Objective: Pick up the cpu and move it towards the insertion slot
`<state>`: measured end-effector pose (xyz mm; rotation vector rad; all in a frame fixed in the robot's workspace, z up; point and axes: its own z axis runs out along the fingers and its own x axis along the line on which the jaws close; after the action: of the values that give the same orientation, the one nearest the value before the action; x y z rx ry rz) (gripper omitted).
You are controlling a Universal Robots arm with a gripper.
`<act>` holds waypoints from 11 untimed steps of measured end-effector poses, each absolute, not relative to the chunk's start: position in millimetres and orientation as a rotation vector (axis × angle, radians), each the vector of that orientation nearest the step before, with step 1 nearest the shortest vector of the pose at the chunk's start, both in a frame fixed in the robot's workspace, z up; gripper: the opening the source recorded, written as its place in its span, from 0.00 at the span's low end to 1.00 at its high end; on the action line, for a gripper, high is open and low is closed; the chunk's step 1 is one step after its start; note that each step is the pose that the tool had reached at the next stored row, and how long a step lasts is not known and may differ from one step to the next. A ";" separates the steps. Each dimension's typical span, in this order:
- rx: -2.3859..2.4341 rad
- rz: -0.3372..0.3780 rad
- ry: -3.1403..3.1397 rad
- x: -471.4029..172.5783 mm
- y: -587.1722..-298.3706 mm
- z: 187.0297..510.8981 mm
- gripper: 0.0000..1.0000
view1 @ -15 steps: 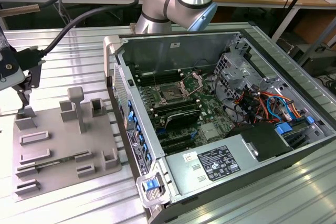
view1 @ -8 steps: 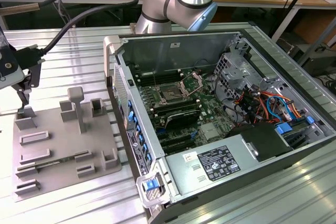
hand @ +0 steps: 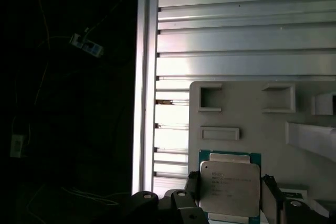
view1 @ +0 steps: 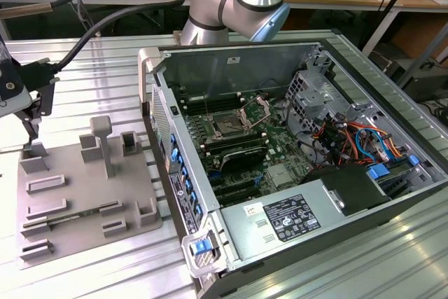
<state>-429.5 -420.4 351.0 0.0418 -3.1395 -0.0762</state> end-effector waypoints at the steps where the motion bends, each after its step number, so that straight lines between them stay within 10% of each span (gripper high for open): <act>1: 0.042 -0.076 -3.140 -429.5 -420.4 351.2 0.55; 11: 0.042 -0.078 -3.139 -429.4 -420.4 361.8 0.55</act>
<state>-429.4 -420.4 361.8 0.0419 -3.1395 -0.0782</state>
